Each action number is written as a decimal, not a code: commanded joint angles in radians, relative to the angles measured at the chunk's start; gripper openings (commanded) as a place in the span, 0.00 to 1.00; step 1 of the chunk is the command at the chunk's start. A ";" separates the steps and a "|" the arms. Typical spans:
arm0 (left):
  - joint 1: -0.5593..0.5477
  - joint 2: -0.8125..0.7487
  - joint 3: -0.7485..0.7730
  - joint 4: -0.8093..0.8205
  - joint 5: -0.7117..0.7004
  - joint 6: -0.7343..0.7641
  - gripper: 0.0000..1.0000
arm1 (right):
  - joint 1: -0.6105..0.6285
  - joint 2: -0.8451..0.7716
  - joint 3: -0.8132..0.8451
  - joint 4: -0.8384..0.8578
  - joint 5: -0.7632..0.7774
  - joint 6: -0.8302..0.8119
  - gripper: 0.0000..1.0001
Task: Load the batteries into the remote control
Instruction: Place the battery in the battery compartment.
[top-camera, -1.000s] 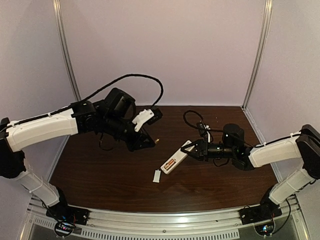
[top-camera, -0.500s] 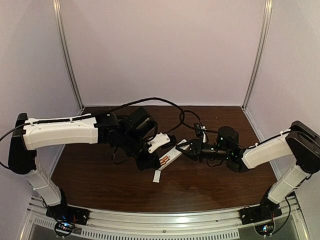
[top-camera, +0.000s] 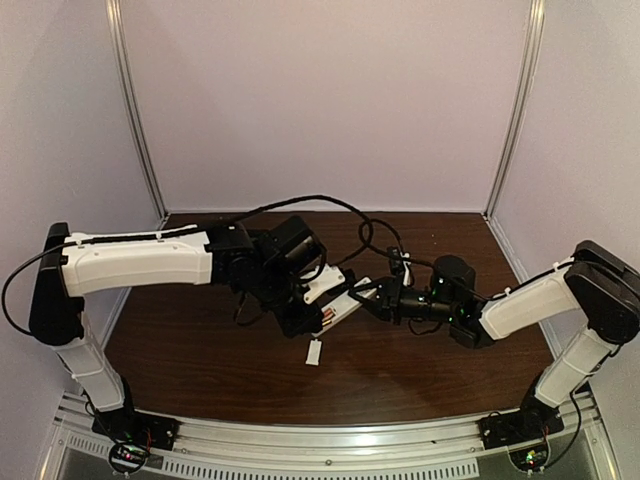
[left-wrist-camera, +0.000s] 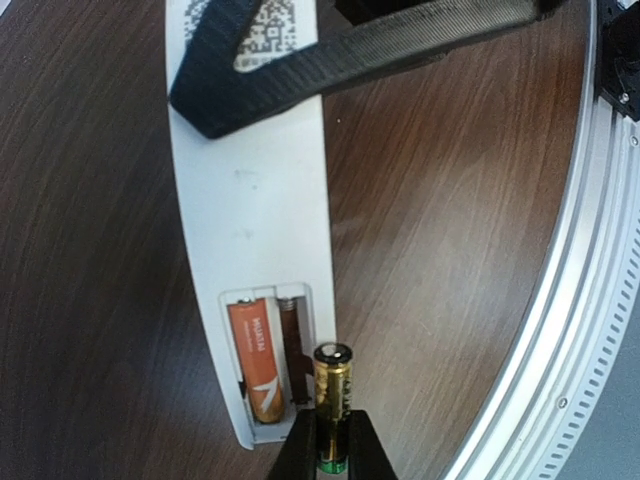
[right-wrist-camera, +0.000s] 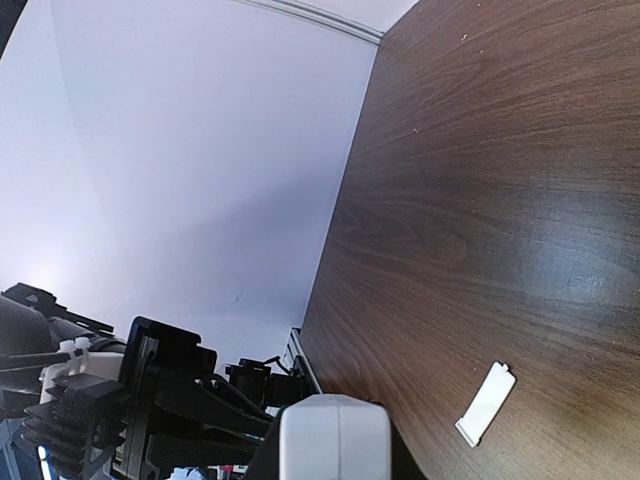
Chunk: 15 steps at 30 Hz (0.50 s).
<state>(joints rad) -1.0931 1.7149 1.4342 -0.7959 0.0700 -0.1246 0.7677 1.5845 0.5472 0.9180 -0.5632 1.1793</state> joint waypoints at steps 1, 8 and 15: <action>0.002 0.028 0.023 -0.028 -0.053 -0.019 0.00 | 0.016 0.005 -0.011 0.105 -0.003 0.030 0.00; 0.003 0.049 0.029 -0.048 -0.090 -0.020 0.00 | 0.016 0.012 -0.012 0.126 -0.009 0.041 0.00; 0.002 0.069 0.051 -0.055 -0.076 -0.014 0.00 | 0.027 0.036 -0.008 0.160 -0.008 0.061 0.00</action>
<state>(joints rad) -1.0931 1.7512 1.4616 -0.8368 0.0105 -0.1337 0.7731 1.6093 0.5358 0.9558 -0.5560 1.2083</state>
